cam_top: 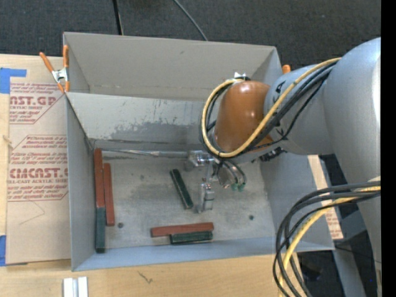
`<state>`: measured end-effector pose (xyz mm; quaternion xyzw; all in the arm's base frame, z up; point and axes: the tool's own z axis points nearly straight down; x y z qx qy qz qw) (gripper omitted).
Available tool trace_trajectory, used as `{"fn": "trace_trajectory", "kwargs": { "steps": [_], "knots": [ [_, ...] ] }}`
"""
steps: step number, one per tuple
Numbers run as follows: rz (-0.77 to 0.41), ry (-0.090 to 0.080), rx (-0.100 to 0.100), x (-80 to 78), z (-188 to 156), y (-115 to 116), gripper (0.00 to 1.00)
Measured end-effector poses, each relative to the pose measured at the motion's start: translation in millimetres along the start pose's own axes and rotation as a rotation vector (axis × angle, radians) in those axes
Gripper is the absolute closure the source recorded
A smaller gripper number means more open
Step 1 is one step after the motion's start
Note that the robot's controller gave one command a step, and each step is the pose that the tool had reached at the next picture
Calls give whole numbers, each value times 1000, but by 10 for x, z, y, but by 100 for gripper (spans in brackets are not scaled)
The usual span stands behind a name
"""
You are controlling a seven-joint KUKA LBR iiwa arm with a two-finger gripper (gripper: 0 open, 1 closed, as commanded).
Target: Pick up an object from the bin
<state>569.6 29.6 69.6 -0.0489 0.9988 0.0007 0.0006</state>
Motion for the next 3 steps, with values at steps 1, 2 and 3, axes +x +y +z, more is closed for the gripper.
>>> {"fn": "trace_trajectory", "kwargs": {
  "steps": [1, 2, 3],
  "knots": [
    [0, 0, 0, 0, 0, 0, 0],
    [5, 1, 0, -69, -255, -34, 0],
    [-42, -5, 2, -192, -138, 237, 0]
  ]
}}
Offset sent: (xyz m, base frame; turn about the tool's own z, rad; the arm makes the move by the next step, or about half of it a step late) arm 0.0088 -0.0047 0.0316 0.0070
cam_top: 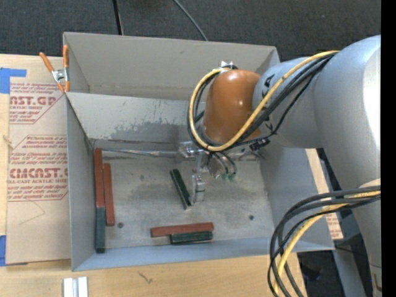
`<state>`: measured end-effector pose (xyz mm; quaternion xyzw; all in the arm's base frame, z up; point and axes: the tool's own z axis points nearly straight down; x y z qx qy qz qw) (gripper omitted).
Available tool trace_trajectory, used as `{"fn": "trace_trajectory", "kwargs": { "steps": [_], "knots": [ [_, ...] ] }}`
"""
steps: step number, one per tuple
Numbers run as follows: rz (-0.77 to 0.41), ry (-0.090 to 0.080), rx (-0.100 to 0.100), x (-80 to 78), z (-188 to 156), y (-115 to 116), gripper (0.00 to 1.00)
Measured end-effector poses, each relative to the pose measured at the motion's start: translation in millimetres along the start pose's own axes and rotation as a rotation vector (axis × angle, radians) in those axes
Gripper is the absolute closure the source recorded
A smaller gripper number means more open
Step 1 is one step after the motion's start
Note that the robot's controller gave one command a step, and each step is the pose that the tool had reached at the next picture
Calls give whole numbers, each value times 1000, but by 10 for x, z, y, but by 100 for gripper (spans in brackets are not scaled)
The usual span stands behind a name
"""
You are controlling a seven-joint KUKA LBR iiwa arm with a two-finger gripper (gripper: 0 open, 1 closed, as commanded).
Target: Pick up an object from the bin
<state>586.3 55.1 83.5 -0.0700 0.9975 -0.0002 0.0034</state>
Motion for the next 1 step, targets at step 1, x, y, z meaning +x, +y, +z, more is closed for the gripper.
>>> {"fn": "trace_trajectory", "kwargs": {
  "steps": [1],
  "knots": [
    [44, 5, -3, 58, 102, 189, 0]
  ]
}}
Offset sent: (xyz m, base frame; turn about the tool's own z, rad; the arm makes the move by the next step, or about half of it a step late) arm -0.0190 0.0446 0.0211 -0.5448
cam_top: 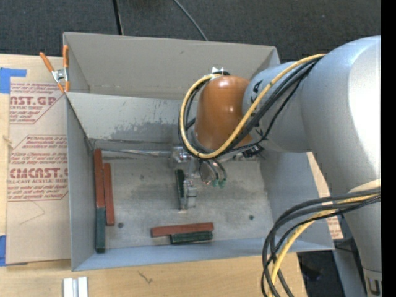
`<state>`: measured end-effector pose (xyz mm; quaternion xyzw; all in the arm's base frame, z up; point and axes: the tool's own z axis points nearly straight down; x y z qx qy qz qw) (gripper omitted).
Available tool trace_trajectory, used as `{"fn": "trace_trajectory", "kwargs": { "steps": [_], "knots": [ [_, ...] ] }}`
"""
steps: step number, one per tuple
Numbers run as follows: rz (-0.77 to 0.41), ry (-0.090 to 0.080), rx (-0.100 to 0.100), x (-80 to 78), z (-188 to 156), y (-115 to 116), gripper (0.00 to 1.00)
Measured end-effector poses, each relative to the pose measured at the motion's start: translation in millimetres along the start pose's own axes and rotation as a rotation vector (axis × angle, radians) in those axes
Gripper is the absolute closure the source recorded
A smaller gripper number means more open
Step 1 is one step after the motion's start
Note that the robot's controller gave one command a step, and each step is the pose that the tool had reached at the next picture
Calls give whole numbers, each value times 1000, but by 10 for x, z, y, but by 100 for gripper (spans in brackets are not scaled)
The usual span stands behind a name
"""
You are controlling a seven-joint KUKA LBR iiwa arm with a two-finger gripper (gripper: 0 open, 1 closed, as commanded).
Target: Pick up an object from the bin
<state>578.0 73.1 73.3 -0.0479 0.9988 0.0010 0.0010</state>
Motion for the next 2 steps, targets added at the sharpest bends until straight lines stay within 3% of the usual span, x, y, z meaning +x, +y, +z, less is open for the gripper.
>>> {"fn": "trace_trajectory", "kwargs": {
  "steps": [1, 2],
  "knots": [
    [-49, 0, 2, 31, -90, 93, 0],
    [-416, 0, 0, 143, -56, -29, 0]
  ]
}}
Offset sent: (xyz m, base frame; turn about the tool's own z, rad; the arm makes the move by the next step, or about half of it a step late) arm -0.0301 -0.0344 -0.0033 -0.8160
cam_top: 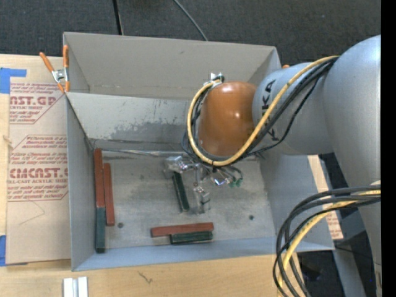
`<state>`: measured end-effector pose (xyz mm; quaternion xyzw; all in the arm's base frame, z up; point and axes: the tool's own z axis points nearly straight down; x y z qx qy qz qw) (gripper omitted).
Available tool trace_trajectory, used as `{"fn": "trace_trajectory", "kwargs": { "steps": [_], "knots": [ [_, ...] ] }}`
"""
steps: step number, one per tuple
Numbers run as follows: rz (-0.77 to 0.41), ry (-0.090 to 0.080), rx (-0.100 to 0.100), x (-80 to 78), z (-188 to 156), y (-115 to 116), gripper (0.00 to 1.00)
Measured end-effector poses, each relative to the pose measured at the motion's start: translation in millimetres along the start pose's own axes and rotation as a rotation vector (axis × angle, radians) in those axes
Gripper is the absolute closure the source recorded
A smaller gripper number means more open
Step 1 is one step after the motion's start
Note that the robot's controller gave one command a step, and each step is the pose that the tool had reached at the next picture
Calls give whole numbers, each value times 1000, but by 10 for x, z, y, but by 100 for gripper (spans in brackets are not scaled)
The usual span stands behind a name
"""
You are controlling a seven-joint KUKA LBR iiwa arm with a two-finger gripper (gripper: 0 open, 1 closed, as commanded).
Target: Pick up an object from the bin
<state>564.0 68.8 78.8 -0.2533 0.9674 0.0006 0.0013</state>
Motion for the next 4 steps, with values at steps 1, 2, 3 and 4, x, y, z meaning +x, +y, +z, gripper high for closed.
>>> {"fn": "trace_trajectory", "kwargs": {
  "steps": [1, 2, 3, 4],
  "knots": [
    [-48, -2, 0, 14, 84, -318, 100],
    [-48, -2, 0, 14, 84, -319, 100],
    [-23, 0, 0, 130, -1225, -303, 100],
    [-23, 0, 0, 130, -1224, -303, 100]
  ]
}}
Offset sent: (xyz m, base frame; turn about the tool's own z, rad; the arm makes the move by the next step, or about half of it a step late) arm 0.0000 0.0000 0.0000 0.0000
